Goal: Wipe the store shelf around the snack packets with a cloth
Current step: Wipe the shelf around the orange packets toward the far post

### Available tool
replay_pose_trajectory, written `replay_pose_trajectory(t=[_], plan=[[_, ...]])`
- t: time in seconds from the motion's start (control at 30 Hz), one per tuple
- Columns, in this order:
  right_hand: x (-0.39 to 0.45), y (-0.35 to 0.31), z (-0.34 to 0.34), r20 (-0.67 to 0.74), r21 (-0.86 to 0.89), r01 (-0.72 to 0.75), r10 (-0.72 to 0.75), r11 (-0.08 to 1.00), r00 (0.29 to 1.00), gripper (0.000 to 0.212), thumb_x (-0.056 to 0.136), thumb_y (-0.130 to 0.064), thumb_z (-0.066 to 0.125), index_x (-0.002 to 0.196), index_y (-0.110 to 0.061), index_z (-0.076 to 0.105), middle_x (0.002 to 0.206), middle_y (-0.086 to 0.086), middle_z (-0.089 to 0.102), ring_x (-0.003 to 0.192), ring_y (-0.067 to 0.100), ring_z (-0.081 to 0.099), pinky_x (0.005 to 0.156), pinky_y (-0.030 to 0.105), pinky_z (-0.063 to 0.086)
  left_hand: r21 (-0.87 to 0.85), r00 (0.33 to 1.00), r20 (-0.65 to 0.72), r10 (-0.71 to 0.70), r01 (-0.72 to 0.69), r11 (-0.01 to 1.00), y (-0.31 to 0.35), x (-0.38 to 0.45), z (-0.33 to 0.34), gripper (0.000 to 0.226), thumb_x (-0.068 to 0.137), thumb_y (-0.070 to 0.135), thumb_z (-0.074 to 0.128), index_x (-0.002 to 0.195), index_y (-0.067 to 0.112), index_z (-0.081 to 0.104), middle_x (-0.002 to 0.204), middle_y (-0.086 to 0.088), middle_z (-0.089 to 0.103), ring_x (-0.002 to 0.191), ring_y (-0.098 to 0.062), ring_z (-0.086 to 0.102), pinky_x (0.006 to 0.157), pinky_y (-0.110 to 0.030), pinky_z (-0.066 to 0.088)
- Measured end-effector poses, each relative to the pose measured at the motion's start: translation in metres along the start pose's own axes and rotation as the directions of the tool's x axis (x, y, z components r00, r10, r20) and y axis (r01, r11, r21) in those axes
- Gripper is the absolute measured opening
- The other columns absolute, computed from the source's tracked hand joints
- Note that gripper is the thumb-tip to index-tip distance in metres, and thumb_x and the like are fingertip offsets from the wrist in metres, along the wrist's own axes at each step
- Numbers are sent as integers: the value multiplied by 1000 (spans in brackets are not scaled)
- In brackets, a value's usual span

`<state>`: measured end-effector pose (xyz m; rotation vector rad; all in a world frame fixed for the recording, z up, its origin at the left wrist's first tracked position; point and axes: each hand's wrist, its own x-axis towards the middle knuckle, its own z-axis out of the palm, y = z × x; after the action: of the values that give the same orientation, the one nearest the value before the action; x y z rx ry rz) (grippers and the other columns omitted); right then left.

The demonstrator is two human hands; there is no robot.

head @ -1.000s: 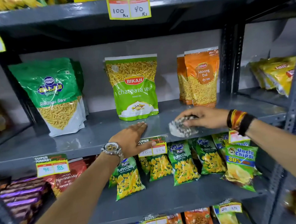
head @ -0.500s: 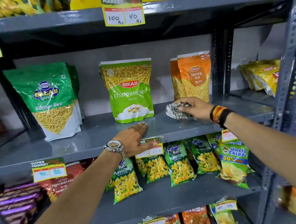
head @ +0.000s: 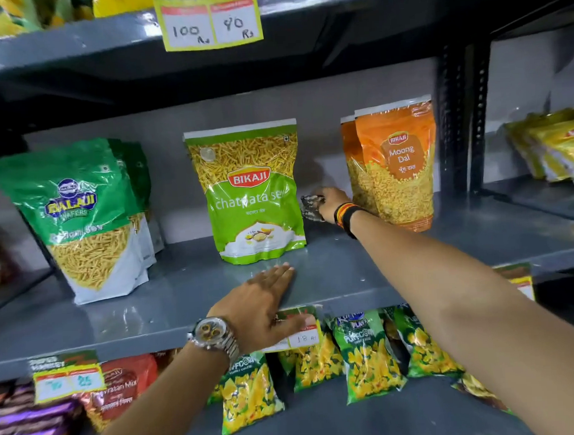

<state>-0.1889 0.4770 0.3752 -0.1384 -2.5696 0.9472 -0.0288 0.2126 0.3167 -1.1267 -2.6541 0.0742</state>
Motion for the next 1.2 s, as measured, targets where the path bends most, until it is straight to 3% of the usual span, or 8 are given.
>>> replay_pose_trajectory(t=[0.17, 0.27, 0.37, 0.57, 0.7, 0.87, 1.03, 1.2], plan=[[48, 14, 23, 106, -4, 49, -48, 999, 993, 30, 87, -20, 58, 115, -21, 68, 110, 10, 72, 98, 33, 68, 86, 42, 57, -4, 1000, -4, -9, 9, 1000, 1, 0, -1, 100, 91, 82, 32, 165, 19, 8, 173, -1, 11, 158, -19, 16, 124, -27, 7], [56, 23, 32, 263, -55, 70, -53, 996, 963, 34, 83, -18, 64, 117, -17, 68, 116, 7, 70, 106, 28, 66, 95, 40, 53, 1, 1000, 12, -19, 19, 1000, 0, 1, 1, 102, 90, 84, 30, 165, 19, 8, 173, -1, 11, 157, -18, 16, 124, -26, 7], [35, 17, 20, 317, -48, 85, -65, 995, 946, 41, 82, -21, 68, 122, -13, 65, 123, 7, 66, 108, 24, 64, 99, 35, 50, -9, 1000, 17, -19, 19, 1000, 0, 0, 0, 105, 87, 86, 26, 165, 19, 11, 172, -2, 14, 157, -18, 18, 127, -31, 14], [-44, 2, -21, 338, -46, 101, -80, 994, 938, 39, 88, -17, 65, 127, -12, 61, 103, 7, 64, 93, 17, 58, 76, 20, 44, -16, 1000, 18, -16, 17, 1000, 5, -3, -4, 106, 86, 86, 25, 164, 15, 16, 172, -3, 17, 157, -20, 21, 125, -32, 18], [-85, 0, -30, 263, -45, 77, -63, 996, 963, 36, 87, -23, 66, 123, -15, 64, 123, 8, 66, 105, 21, 63, 83, 21, 45, -28, 1000, 17, -24, 25, 999, 7, -4, -7, 100, 92, 81, 34, 164, 14, 17, 172, -3, 17, 157, -20, 21, 125, -36, 19], [-131, -1, -43, 212, -44, 13, -3, 999, 977, 34, 88, -17, 64, 122, -12, 64, 126, 8, 64, 113, 22, 60, 82, 17, 39, -30, 1000, 13, -24, 24, 999, 10, -7, -11, 99, 92, 78, 37, 163, 12, 19, 171, -6, 20, 155, -24, 26, 124, -37, 22], [-145, 5, -70, 69, 15, -6, 5, 1000, 998, 38, 89, -20, 63, 127, -14, 62, 137, 9, 56, 125, 25, 53, 103, 27, 38, -27, 1000, 22, -19, 20, 999, 13, -9, -15, 97, 94, 76, 37, 164, 12, 17, 171, -7, 19, 156, -24, 24, 126, -38, 21], [-155, 14, -68, 52, -55, -49, 52, 997, 997, 35, 88, -29, 64, 122, -21, 64, 134, 7, 60, 123, 26, 55, 104, 30, 42, -18, 999, 30, -18, 19, 1000, 12, -9, -15, 97, 94, 77, 34, 164, 12, 16, 171, -8, 19, 156, -25, 24, 125, -39, 21]])
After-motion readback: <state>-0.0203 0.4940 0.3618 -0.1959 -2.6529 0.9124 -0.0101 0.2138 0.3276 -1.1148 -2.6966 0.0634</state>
